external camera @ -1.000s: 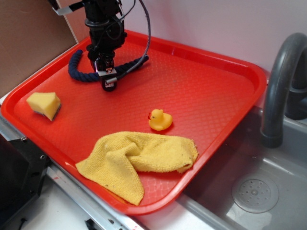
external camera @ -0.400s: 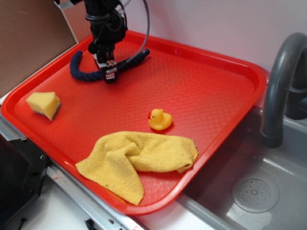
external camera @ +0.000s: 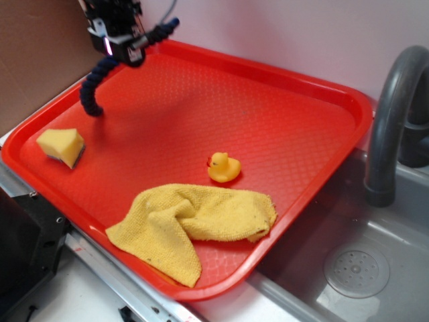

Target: Grab the blue rope.

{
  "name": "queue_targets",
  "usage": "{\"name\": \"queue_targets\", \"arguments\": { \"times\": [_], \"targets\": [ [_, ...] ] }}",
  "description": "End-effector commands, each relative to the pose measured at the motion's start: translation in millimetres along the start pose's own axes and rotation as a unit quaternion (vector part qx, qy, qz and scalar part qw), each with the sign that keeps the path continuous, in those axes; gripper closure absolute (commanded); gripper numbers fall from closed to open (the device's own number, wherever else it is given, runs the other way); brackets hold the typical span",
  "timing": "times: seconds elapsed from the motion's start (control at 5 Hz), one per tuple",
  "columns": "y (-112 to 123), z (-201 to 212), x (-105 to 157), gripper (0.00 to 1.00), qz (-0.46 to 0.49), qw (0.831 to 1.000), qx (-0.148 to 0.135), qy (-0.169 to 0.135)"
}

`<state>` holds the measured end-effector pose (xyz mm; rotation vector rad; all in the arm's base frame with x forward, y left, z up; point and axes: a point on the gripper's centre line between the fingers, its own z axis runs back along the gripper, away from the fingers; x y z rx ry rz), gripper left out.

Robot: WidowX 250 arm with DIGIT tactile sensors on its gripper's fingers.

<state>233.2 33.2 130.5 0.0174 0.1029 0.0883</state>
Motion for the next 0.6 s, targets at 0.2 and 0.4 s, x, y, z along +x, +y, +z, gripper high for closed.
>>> {"name": "queue_targets", "arguments": {
  "times": [0.2,0.4],
  "targets": [
    [-37.6,83.6,-52.3,1.00,0.026,0.994,-0.058,-0.092],
    [-39.0,76.9,-49.9,1.00,0.007,0.994,-0.060,-0.094]
  ]
}}
